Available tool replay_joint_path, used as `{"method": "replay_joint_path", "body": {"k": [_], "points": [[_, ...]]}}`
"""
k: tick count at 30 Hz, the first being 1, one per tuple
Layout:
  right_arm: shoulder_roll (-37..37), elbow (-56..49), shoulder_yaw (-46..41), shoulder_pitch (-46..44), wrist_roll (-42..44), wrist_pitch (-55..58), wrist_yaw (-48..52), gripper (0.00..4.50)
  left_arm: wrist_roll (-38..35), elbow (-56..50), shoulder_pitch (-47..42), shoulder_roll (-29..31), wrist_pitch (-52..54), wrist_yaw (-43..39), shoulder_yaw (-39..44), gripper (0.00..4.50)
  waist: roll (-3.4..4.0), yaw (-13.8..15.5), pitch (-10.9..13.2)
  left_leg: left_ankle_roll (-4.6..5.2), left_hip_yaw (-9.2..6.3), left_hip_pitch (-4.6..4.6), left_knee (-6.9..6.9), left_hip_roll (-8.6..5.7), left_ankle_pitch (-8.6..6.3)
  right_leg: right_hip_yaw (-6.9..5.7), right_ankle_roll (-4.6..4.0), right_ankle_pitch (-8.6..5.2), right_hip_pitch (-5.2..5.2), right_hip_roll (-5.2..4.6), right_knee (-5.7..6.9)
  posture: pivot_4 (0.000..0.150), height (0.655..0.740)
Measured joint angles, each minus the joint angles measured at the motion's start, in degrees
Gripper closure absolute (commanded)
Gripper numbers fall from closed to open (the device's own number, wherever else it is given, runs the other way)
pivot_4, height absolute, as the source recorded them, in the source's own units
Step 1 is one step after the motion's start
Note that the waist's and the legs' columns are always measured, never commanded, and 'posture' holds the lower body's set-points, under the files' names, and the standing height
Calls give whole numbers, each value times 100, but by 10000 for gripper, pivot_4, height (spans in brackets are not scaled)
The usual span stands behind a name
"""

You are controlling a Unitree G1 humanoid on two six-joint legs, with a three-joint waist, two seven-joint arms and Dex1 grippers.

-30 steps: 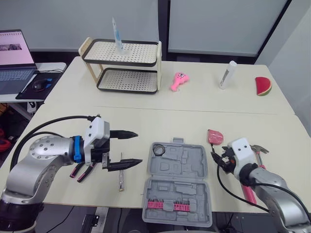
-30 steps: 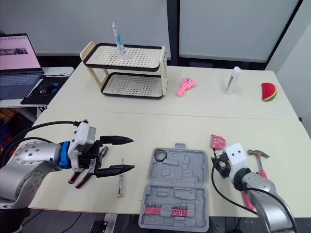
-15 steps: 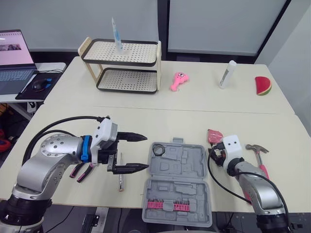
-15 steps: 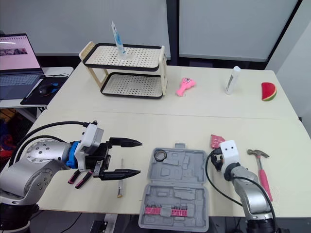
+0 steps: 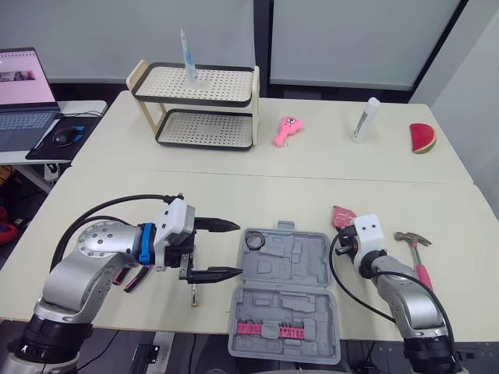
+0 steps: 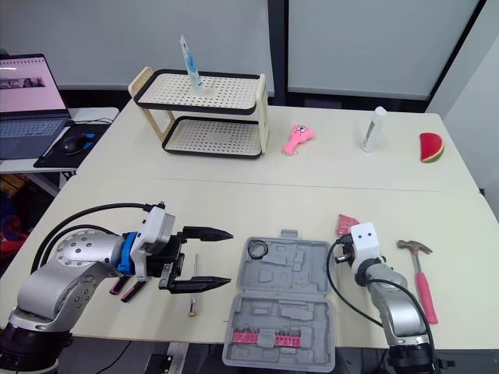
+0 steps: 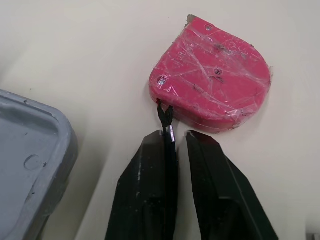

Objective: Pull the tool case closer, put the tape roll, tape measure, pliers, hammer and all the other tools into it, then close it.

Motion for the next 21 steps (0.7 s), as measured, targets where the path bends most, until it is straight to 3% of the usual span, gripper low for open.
{"method": "replay_joint_path", "body": {"k": [11, 21], "points": [[-137, -287, -163, 218, 78, 226, 108, 44920, -2, -166, -17, -11, 97, 95, -40, 0, 0, 15, 0, 0, -2, -1, 1, 0, 0, -2, 0, 0, 2, 0, 0, 1500, 7350], [-527, -1975, -637, 1635, 596, 1125, 537, 44920, 326, -378, 150, 173, -40, -58, -397, 0, 7, 45, -2, 0, -7, 1, 4, 0, 0, -5, 0, 0, 6, 2, 4, 1500, 7350]]}}
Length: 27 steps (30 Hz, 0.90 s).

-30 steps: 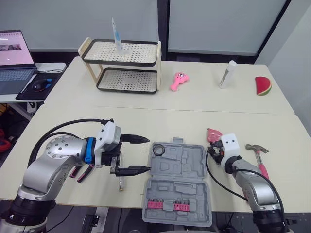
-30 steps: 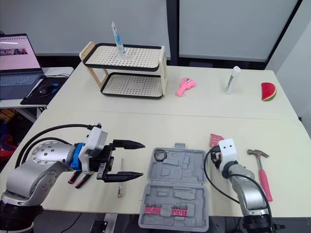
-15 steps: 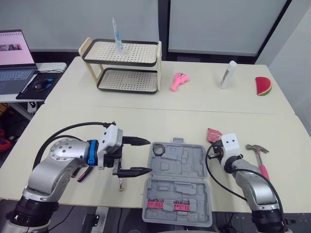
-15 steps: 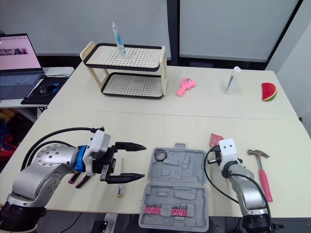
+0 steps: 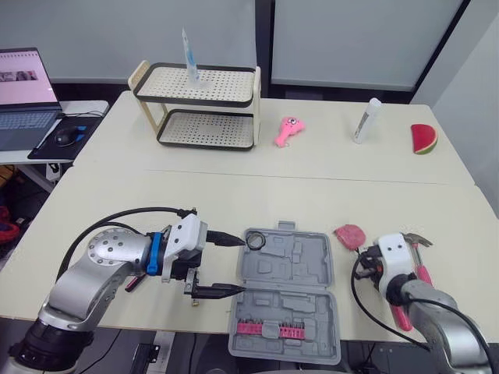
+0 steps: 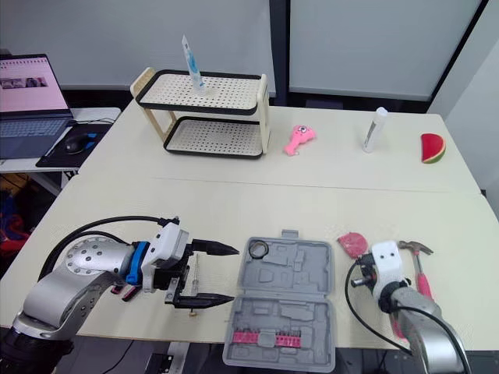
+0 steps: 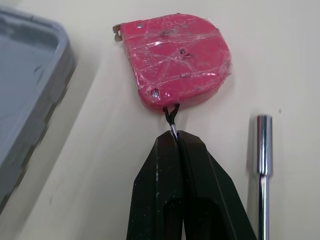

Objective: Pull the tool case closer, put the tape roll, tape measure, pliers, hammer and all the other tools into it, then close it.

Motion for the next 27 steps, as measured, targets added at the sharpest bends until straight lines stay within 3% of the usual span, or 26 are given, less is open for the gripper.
{"method": "replay_joint_path", "body": {"k": [14, 27], "points": [[-55, -1587, -153, 2225, 365, 507, 87, 44920, -10, -303, -170, 170, 128, -340, -474, 0, 6, 1, -5, 0, 1, 4, 3, 0, 0, 3, 1, -1, 7, 1, -2, 1500, 7350], [-176, -1857, -44, 2720, 553, 650, 177, 44920, -19, -455, -217, 173, 145, -426, -521, 0, 5, 0, -5, 0, 1, 4, 3, 0, 0, 3, 1, -2, 7, 2, -4, 1500, 7350]]}}
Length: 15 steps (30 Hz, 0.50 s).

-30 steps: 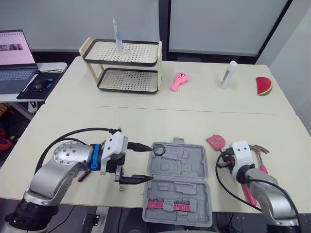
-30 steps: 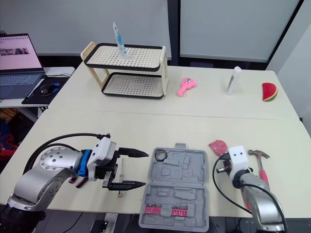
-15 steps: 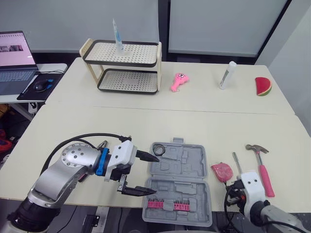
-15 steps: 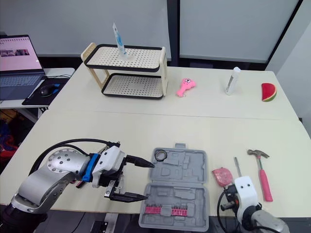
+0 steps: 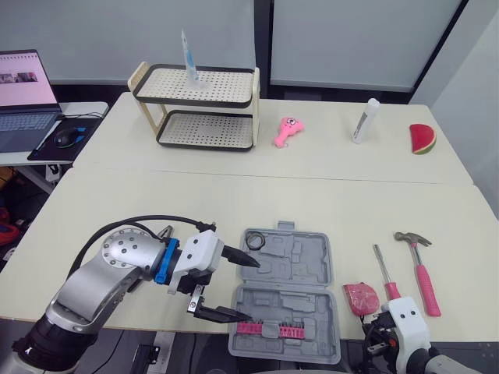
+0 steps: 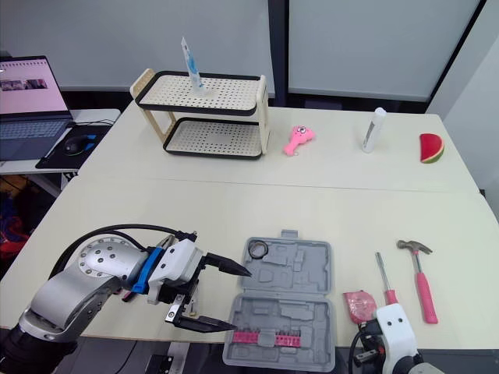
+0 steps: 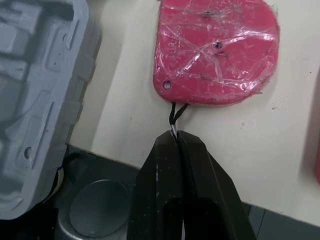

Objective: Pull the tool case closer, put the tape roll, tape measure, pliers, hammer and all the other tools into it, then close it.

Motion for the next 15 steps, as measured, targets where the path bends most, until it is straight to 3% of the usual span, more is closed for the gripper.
{"method": "replay_joint_path", "body": {"k": [15], "points": [[-118, -126, 111, 2, 256, 245, 102, 44920, -1, -1, 8, -1, -4, 46, 0, 0, 0, 0, 0, 0, 0, 0, 0, 0, 0, 0, 0, -1, 0, 0, -1, 1500, 7350]]}}
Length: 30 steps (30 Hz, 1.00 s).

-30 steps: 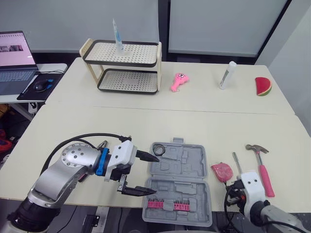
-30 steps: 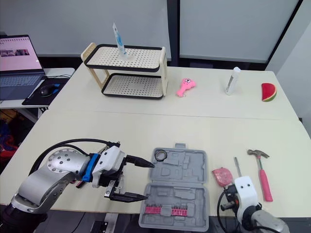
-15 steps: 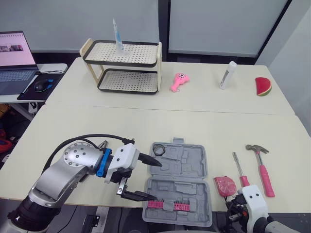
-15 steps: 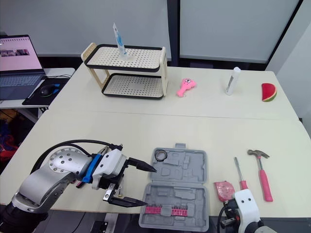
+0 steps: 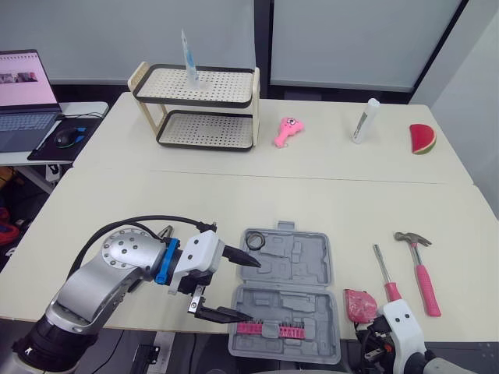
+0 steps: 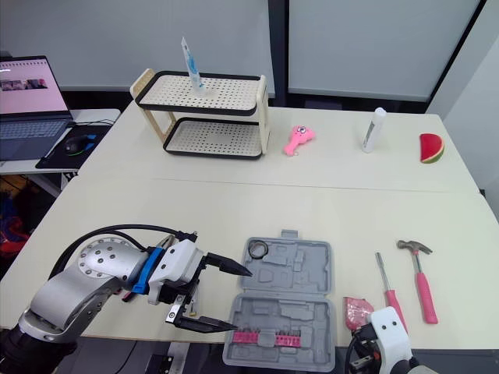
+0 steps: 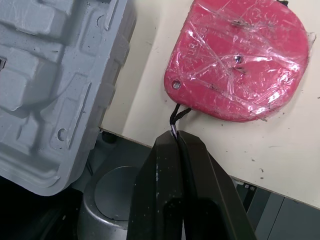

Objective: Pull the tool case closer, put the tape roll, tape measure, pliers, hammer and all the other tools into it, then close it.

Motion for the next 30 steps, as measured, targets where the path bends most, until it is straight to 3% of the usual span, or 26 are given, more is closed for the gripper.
{"method": "replay_joint_path", "body": {"k": [4, 5, 10, 14, 19, 20, 24, 30], "points": [[52, 0, -48, -26, 60, 101, -7, 44920, 0, 1, 17, 0, -18, 0, 0, 0, 0, 0, 0, 0, 0, 0, 0, 0, 0, 0, 0, 0, 0, 0, 0, 1500, 7350], [83, 0, -68, -45, 113, 134, -5, 40539, 1, 1, 21, 0, -21, 0, 0, 0, 0, 0, 0, 0, 0, 0, -1, 0, 0, 0, 0, 0, 0, 0, 0, 1500, 7350], [-70, -353, -437, 16, 525, 408, 222, 31039, 7, 10, 66, -1, -92, 1, 0, 0, 0, 1, 0, 0, 0, -1, 0, 0, 0, 0, 1, -1, 1, 0, -1, 1500, 7350], [-1459, -529, -1104, 502, 1124, 170, 1086, 23763, 11, 25, 115, -1, -127, 1, 2, 0, -9, -5, -7, 1, 1, 6, 6, -2, 0, 1, 3, 0, 13, 0, -2, 1500, 7350], [-2784, -150, -1710, 86, 677, -1590, 2526, 12553, 10, 32, 120, -4, -196, -8, 2, 0, -16, -18, -12, 3, 0, 19, 10, 1, 1, 1, 3, 1, 24, 5, 0, 1500, 7350], [-2819, -76, -1731, 49, 617, -1727, 2603, 11710, 10, 32, 120, -4, -216, -9, 2, 0, -16, -5, -12, 3, 0, 18, 11, 1, 1, 1, 3, 1, 24, 4, 0, 1500, 7350], [-3404, 1136, -1391, -525, -46, -3288, 3501, 265, 12, 43, 123, -1, -249, -53, 2, 0, -22, 6, -13, 3, 2, 15, 14, -3, 1, 3, 3, 2, 28, 0, -5, 1500, 7350], [-3733, 2611, -327, -1421, -881, -5051, 4371, 265, 31, 36, 117, -2, -266, -119, -18, 0, -20, 5, -10, 2, 0, 15, 12, -3, 1, 3, 3, 1, 25, 1, -3, 1500, 7350]]}}
